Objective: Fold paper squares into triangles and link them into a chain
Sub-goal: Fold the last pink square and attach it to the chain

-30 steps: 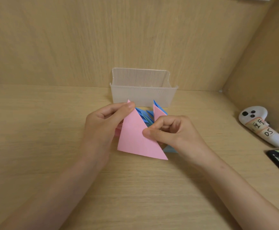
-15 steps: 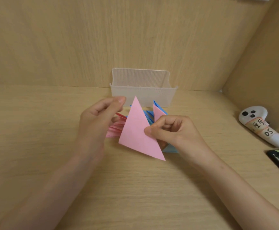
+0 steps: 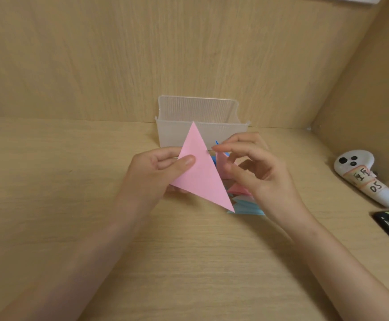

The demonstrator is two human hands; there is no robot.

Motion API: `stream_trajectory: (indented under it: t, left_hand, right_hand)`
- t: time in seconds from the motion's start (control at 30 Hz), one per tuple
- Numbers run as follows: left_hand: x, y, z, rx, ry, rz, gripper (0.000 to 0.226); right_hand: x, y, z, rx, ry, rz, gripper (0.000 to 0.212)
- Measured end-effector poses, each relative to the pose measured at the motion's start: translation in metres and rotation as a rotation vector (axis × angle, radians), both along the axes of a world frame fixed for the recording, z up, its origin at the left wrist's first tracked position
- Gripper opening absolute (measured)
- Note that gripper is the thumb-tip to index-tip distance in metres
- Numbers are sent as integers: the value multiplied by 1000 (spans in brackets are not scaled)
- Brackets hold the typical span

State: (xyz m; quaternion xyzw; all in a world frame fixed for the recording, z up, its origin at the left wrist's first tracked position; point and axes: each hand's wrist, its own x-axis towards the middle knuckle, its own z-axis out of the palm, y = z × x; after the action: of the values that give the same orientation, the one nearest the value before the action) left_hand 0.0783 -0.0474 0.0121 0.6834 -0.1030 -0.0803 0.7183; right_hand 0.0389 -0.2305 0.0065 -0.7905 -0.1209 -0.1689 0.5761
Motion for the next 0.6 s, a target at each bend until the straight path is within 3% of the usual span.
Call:
stream_trajectory:
  t: [0.13, 0.37, 0.5, 0.6]
  left_hand:
    - [-1, -2, 0, -4, 32, -52, 13]
    - [0, -2, -3, 21, 56, -103, 15]
    - [-3, -2, 1, -4, 34, -176, 27]
    - [-5, -4, 3, -26, 23, -218, 13]
  right_hand:
    - [2, -4, -1, -109, -33, 52, 21]
    - [3, -9, -1, -88, -18, 167, 15]
    - [4, -6, -1, 29, 7, 130, 5]
    - [5, -2, -3, 121, 71, 90, 5]
